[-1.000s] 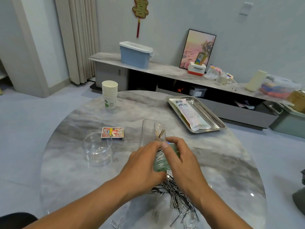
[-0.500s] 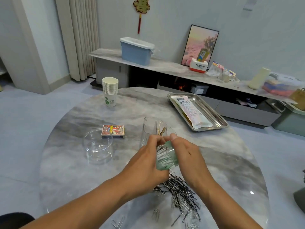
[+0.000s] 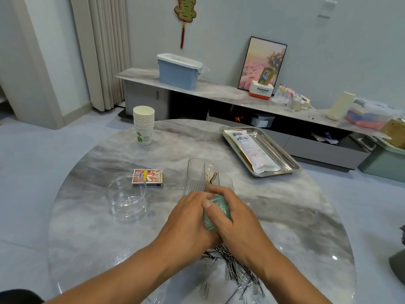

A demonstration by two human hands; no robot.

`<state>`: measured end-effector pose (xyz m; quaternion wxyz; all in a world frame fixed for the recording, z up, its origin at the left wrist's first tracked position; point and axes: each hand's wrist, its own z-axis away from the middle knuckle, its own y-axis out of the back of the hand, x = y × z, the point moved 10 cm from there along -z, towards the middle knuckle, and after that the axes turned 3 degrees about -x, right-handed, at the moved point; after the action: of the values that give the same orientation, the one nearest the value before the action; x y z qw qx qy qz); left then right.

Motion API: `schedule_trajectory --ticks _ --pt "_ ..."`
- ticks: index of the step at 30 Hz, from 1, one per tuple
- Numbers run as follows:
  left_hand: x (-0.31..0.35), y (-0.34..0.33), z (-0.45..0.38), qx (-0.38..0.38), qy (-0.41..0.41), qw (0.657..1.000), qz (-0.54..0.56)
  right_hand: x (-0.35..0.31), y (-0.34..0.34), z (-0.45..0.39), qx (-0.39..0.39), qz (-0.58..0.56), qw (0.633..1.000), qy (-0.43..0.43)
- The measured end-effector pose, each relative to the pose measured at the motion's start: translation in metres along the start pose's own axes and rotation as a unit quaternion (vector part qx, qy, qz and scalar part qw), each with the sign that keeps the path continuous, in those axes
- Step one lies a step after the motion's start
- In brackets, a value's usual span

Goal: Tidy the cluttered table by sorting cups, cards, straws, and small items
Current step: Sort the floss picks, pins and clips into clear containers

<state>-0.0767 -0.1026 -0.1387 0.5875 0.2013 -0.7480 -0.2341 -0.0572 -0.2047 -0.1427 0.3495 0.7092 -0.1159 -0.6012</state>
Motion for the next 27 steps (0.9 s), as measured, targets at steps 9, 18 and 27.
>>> schedule_trajectory --ticks 9,18,27 --pt "-0.023 -0.005 -0.003 -0.040 0.078 0.974 0.207 0.004 0.014 -0.004 0.053 -0.127 0.990 0.005" --pt "-0.019 -0.018 0.004 -0.131 0.128 0.896 0.405 0.003 0.014 -0.003 0.034 -0.216 0.976 0.020" --pt "-0.020 -0.031 0.015 -0.104 0.188 0.820 0.531 -0.009 0.017 0.002 0.058 -0.174 0.978 0.095"
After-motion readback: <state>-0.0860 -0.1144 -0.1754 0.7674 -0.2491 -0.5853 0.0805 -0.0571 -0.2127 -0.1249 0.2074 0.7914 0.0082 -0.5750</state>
